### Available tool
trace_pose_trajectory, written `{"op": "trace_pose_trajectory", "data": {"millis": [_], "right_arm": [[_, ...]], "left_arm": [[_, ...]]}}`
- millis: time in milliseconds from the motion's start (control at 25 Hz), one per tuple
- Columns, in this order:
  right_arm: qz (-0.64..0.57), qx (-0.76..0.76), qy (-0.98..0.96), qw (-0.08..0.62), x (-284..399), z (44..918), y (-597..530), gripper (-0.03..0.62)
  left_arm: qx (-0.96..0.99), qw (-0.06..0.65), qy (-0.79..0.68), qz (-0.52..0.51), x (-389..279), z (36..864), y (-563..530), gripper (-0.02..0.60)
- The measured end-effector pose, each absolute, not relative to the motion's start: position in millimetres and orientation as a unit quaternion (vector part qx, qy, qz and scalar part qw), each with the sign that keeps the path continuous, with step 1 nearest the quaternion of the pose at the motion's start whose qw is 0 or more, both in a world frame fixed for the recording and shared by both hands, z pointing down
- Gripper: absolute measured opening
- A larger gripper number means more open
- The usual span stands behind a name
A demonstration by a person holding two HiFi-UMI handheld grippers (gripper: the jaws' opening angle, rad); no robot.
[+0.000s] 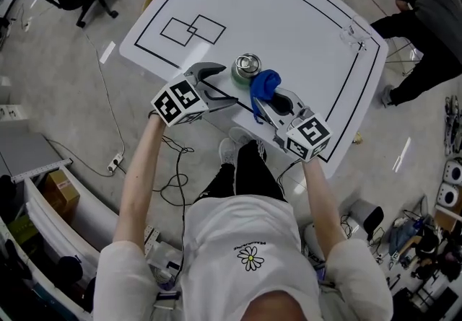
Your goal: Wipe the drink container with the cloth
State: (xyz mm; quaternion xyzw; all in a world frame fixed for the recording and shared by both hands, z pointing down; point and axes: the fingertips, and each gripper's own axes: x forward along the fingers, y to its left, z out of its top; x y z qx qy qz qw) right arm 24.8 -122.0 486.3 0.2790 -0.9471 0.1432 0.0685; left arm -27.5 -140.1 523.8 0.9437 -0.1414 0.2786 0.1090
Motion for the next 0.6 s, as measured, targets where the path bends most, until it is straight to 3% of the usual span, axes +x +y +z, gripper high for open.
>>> {"op": "trace_pose_trajectory", "data": {"millis": [600], "right_arm": [[0.136,0.317,-0.936,0.074,37.4,487.7,-135.1,0.043]], "left_arm": [[0.94,0.091,-0.119,0.308,-13.9,529.6,-136.5,0.351]]}}
